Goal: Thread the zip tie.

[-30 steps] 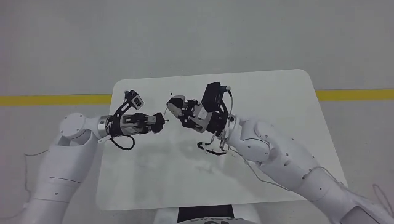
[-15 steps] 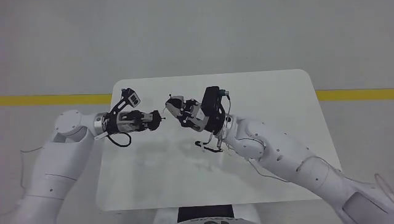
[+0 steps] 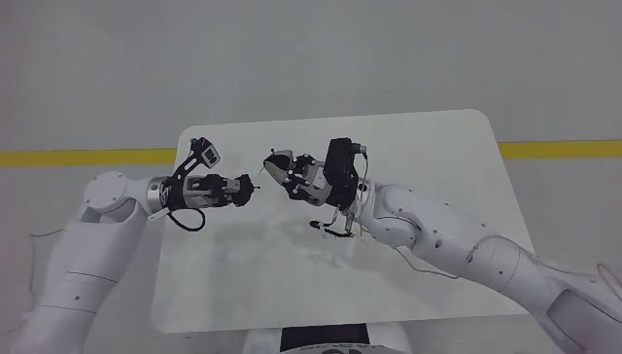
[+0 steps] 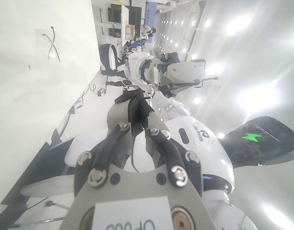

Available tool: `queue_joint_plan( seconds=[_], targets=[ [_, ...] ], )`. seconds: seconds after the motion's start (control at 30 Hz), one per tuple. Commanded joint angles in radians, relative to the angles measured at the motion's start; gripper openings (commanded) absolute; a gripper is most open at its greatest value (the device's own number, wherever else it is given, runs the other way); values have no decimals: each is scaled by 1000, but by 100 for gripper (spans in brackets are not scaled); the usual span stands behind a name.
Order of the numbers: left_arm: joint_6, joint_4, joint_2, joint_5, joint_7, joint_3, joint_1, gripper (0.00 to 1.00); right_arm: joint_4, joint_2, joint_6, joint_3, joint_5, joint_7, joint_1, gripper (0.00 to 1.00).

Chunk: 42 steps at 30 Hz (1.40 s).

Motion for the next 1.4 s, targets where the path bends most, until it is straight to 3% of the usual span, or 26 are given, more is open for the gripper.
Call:
queue_joint_plan(
  seconds=[0.0, 0.13, 0.4, 1.0, 1.37],
  targets=[
    [0, 0, 0, 0, 0, 0, 0, 0, 0, 0, 0, 0, 0, 0, 0, 0],
    [1, -10, -1, 2, 26, 5, 4, 0, -2, -1, 0, 18, -25, 8, -22, 0],
    [7, -15, 4, 1, 20, 2, 8, 0, 3, 3, 0, 27, -120, -17, -50, 0],
    [3, -9, 11, -13, 4, 13, 0, 0, 30, 8, 0, -58, -155, -85, 2, 0],
    [-3, -9, 13, 0, 7, 12, -2, 0, 24, 2, 14, -34, -173, -59, -25, 0]
  ],
)
